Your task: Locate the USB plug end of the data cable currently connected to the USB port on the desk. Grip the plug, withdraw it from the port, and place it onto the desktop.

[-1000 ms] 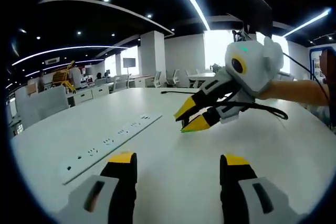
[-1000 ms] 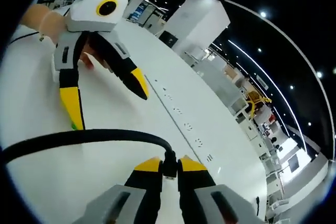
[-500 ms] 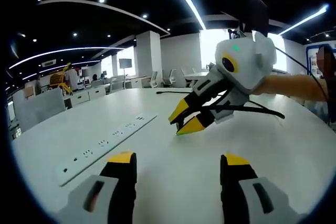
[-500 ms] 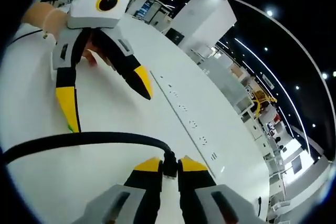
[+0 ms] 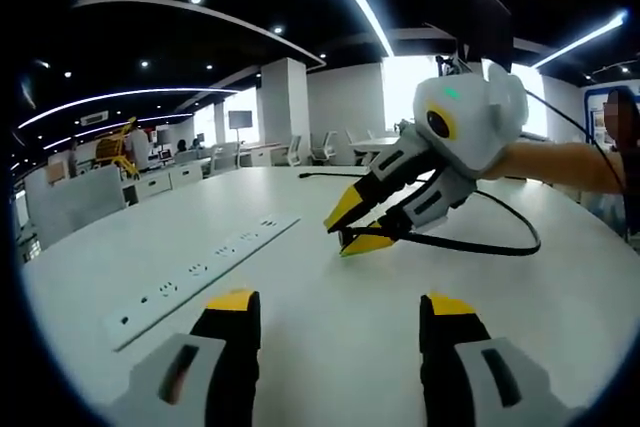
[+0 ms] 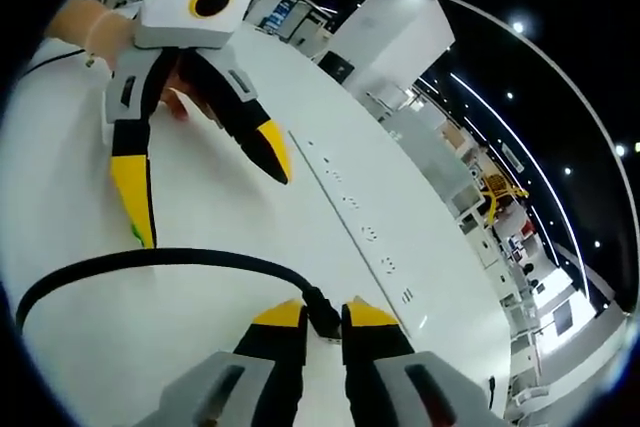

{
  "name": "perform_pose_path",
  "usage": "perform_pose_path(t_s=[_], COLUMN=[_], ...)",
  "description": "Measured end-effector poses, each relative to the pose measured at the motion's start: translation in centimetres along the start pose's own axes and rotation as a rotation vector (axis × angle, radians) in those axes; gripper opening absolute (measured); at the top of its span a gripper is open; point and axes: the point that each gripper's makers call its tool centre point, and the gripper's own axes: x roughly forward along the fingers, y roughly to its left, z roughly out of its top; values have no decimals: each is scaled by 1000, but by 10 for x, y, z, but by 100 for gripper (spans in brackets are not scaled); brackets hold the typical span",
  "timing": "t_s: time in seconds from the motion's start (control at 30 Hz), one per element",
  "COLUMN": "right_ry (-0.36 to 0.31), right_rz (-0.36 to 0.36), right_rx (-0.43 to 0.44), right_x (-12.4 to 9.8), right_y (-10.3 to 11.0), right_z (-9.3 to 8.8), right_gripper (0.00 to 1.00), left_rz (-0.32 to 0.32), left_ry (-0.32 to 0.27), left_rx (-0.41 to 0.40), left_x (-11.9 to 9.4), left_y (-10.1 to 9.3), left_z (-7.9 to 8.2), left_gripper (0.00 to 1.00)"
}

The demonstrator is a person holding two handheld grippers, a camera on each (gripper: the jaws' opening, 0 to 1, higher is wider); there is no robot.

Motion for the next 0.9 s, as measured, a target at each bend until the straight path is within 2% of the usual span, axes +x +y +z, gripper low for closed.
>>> perform_pose_path(t_s=[0.27, 0.47, 0.67, 0.9], right_ry=[-6, -20, -34, -67], right_rz=[0, -10, -23, -45], right_rx=[0, 9, 46, 126], right_x=[-2, -4, -4, -7], right_y=[-1, -5, -10, -17], right_z=[-2, -3, -5, -5], right_gripper=[16, 23, 29, 35], left_rz=[1, 10, 31, 79], left_ry=[-2, -5, -7, -34], left_rx=[0, -4, -22, -59], left_x=[1, 1, 2, -2], left_y=[3, 3, 0, 8], left_z=[1, 1, -3, 5], left_gripper=[65, 65, 65, 64])
